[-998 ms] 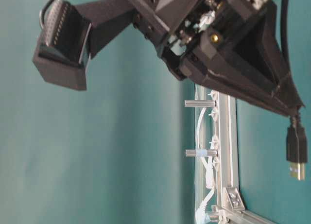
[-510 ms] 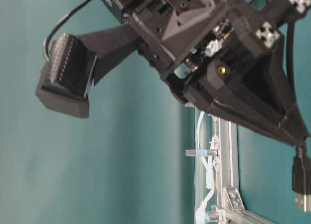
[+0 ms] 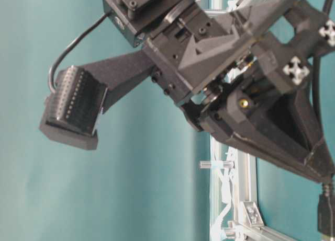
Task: Insert the wire through the string loop located on the left side.
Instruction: 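Push the USB plug through the black zip-tie loop with the right gripper, then grasp the plug emerging from the loop with the left gripper, then pull the cable through the loop leftward with the left gripper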
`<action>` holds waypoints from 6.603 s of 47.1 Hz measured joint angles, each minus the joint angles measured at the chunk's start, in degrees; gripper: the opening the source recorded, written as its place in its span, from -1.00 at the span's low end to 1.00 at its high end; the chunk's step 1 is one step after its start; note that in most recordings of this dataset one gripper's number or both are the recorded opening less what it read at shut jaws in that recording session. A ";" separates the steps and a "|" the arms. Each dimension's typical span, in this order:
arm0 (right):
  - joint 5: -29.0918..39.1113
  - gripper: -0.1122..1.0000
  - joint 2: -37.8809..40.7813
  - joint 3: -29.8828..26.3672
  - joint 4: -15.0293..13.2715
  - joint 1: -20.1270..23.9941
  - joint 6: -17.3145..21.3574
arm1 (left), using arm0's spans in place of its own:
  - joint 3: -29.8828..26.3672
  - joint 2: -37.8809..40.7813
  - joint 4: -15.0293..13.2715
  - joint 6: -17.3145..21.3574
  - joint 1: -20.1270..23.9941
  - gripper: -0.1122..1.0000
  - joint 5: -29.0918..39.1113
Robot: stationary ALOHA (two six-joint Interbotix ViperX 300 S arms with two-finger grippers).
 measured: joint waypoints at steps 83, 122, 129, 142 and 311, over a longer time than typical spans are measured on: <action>-0.62 -0.61 6.42 -8.00 -0.70 0.00 0.09 | -1.32 2.90 -0.09 -0.97 -2.02 0.76 -0.09; -0.53 -0.61 7.21 -9.23 -0.70 -0.26 0.09 | -3.60 5.01 0.00 -1.05 -2.02 0.77 0.97; -0.53 -0.61 7.21 -9.23 -0.79 -0.26 0.09 | -4.57 6.15 0.00 -0.97 -2.02 0.77 1.05; -0.62 -0.61 7.21 -9.23 -0.79 -0.26 0.09 | -4.92 6.59 0.00 -0.97 -2.02 0.81 1.05; 1.49 0.72 7.21 -9.23 -0.88 0.53 0.53 | 8.26 -13.97 0.00 -10.99 -9.40 -0.41 14.24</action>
